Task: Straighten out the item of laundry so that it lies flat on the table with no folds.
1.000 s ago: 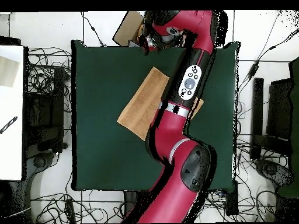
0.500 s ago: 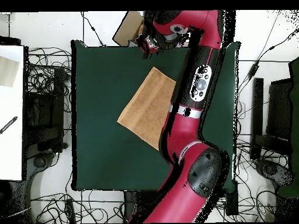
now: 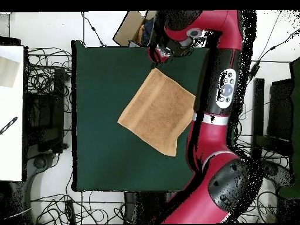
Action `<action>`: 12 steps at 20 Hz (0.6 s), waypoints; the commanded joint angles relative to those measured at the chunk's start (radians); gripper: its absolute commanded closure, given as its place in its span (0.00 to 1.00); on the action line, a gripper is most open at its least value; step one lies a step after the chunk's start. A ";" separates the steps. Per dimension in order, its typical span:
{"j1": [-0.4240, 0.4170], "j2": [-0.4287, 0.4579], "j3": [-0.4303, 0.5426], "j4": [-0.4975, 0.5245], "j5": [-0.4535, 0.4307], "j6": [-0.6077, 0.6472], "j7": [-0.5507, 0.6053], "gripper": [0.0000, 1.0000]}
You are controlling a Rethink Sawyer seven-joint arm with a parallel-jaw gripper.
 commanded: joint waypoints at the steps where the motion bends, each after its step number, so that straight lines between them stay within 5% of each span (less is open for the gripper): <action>1: -0.013 -0.066 -0.282 0.121 0.100 -0.003 0.322 0.00; 12: -0.031 -0.146 -0.452 0.259 0.282 -0.071 0.343 0.00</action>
